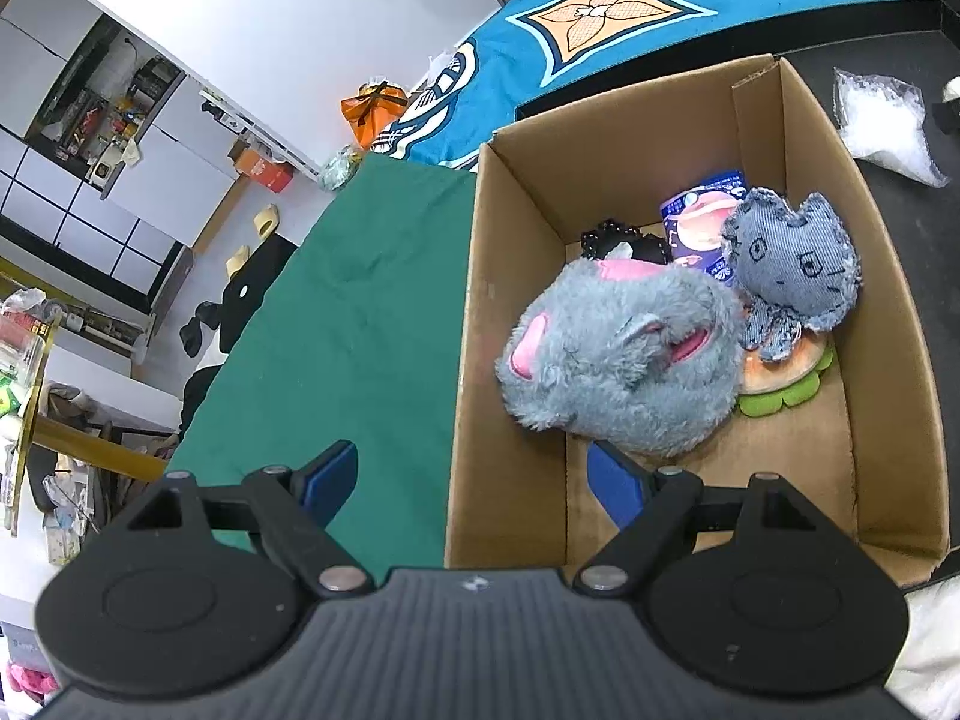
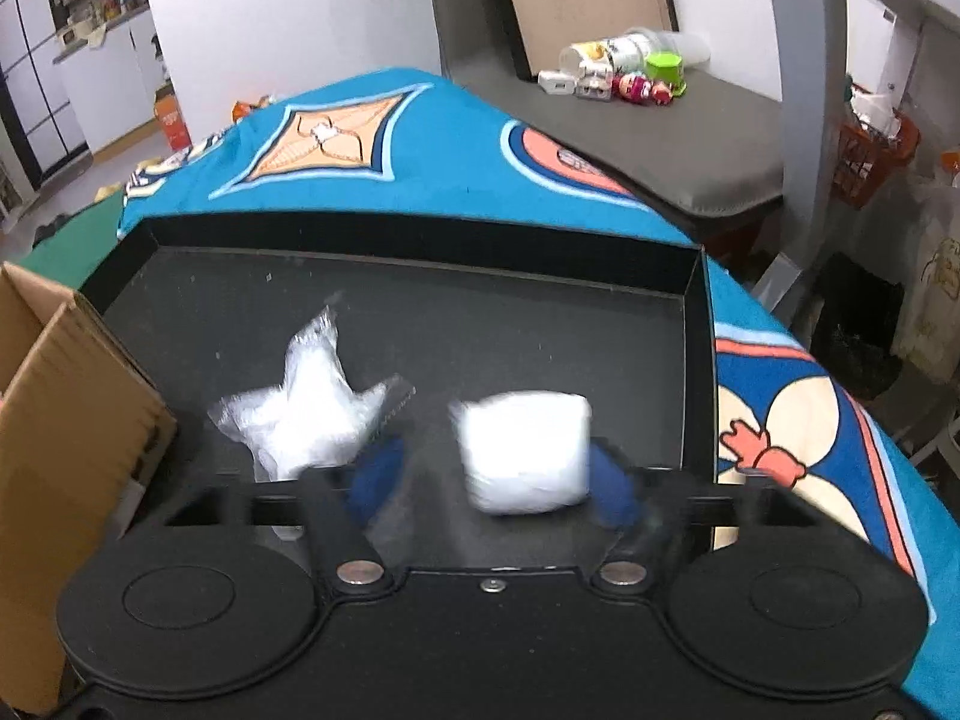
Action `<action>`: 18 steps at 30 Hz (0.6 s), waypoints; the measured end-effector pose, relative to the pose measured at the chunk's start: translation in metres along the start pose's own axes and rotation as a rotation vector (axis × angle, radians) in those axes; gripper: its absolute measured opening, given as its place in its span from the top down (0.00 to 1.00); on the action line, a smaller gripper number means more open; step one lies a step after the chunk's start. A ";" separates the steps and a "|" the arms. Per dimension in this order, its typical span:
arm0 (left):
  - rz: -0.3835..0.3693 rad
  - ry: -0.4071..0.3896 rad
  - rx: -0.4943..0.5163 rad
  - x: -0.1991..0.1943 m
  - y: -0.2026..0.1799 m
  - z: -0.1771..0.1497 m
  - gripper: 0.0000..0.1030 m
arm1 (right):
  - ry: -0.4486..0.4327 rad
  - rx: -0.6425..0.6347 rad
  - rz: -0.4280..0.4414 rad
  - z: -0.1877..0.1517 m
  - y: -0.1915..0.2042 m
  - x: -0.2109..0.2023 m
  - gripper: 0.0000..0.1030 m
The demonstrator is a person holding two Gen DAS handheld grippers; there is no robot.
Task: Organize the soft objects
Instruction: 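Close the right tool on the white cloth bundle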
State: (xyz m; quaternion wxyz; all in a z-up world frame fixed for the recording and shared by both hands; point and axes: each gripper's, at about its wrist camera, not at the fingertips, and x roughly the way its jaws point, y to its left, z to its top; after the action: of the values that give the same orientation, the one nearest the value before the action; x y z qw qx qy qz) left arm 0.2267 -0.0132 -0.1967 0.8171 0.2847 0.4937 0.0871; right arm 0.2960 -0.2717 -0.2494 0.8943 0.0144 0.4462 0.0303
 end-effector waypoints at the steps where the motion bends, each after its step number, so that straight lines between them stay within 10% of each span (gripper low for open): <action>1: 0.001 -0.004 0.000 -0.001 0.000 0.000 0.20 | 0.023 0.005 -0.002 -0.001 -0.001 0.002 0.61; 18: -0.066 -0.051 -0.075 -0.010 0.019 -0.011 0.20 | -0.080 0.009 0.033 0.004 0.008 -0.055 0.62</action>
State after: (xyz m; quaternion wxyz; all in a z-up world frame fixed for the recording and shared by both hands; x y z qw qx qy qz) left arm 0.2149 0.0022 -0.1825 0.8419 0.2394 0.4783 0.0716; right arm 0.2660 -0.2671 -0.2026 0.9108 0.0271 0.4098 0.0424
